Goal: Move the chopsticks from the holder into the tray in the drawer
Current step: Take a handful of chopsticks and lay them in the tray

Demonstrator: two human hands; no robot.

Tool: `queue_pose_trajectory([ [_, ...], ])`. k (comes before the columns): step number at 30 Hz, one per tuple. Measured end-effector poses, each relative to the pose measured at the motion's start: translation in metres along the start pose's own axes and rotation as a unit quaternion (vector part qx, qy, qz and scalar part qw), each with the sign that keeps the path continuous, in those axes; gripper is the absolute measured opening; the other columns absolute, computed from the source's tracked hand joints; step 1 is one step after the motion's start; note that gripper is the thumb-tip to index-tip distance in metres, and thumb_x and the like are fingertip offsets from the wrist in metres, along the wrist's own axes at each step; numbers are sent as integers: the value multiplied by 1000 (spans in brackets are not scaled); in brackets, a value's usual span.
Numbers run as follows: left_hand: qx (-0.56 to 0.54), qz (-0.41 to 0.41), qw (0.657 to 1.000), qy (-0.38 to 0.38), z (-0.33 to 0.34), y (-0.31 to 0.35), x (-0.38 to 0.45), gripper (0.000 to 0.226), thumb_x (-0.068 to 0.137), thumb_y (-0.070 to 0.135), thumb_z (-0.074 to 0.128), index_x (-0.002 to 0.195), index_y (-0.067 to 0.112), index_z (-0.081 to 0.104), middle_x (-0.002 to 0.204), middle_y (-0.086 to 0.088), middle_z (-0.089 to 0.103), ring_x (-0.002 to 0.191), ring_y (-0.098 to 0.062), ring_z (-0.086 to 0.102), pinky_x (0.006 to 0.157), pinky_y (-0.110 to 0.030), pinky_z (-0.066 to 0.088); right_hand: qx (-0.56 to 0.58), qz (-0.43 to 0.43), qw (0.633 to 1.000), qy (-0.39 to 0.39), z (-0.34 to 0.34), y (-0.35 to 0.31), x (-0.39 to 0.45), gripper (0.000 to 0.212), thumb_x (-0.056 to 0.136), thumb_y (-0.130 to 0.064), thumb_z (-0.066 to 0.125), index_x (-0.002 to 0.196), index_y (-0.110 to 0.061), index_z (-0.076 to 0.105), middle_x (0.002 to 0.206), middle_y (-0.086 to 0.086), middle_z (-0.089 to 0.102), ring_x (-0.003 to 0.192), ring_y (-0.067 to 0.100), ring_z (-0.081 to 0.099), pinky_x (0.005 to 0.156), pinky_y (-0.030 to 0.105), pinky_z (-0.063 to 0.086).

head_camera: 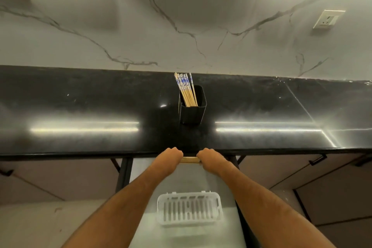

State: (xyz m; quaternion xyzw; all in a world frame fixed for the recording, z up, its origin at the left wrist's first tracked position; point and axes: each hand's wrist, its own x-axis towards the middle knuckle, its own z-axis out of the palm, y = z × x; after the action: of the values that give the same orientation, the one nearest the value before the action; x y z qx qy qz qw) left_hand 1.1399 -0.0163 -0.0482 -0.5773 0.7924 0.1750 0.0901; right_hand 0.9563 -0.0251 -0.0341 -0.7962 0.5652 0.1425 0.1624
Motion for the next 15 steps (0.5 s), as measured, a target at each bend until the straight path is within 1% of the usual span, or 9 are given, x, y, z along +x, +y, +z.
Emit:
queue_pose_trajectory([
  [2,-1,-15,1000,-2,20,7,-11,16,99,8,59,113,9,66,109,-12,67,102,-31,67,91,-41,57,-2,-1,1000,-4,21,0,-8,14,98,-11,58,109,-10,66,106,13,67,97,31,67,86,40,56],
  [5,-28,-27,999,-17,49,21,-29,17,98,13,60,114,11,66,111,-12,68,99,-29,68,92,-38,57,-3,-11,1000,-24,54,5,-23,12,97,-12,58,108,-13,64,102,10,65,91,27,65,80,35,54],
  [8,-48,-28,998,-4,84,33,-50,18,97,4,54,110,11,66,108,-12,67,95,-29,68,84,-35,56,0,-27,999,-29,91,10,-38,13,96,-11,58,107,-15,62,97,6,61,82,21,58,76,33,51],
  [10,-53,-35,998,9,107,39,-66,24,97,-1,48,108,12,66,107,-11,67,93,-28,68,79,-34,53,-8,-31,999,-31,115,9,-49,16,96,-8,58,109,-15,63,101,8,65,83,22,60,75,33,49],
  [11,-57,-39,998,13,119,41,-72,26,97,-1,47,109,13,66,107,-10,68,94,-27,68,79,-32,52,-10,-31,999,-32,126,8,-53,17,96,-8,59,111,-15,64,103,8,66,86,23,62,75,32,49],
  [13,-71,-46,996,10,135,42,-79,28,99,2,45,111,14,67,110,-9,69,98,-26,67,82,-28,48,-8,-34,999,-29,143,6,-58,19,97,-7,59,113,-14,65,106,9,68,91,26,66,78,33,52],
  [15,-68,-48,996,10,149,39,-78,27,100,1,45,114,11,67,115,-12,67,105,-30,64,85,-31,47,-10,-35,999,-23,153,5,-58,20,97,-8,59,115,-14,66,109,9,69,95,27,69,85,34,55],
])
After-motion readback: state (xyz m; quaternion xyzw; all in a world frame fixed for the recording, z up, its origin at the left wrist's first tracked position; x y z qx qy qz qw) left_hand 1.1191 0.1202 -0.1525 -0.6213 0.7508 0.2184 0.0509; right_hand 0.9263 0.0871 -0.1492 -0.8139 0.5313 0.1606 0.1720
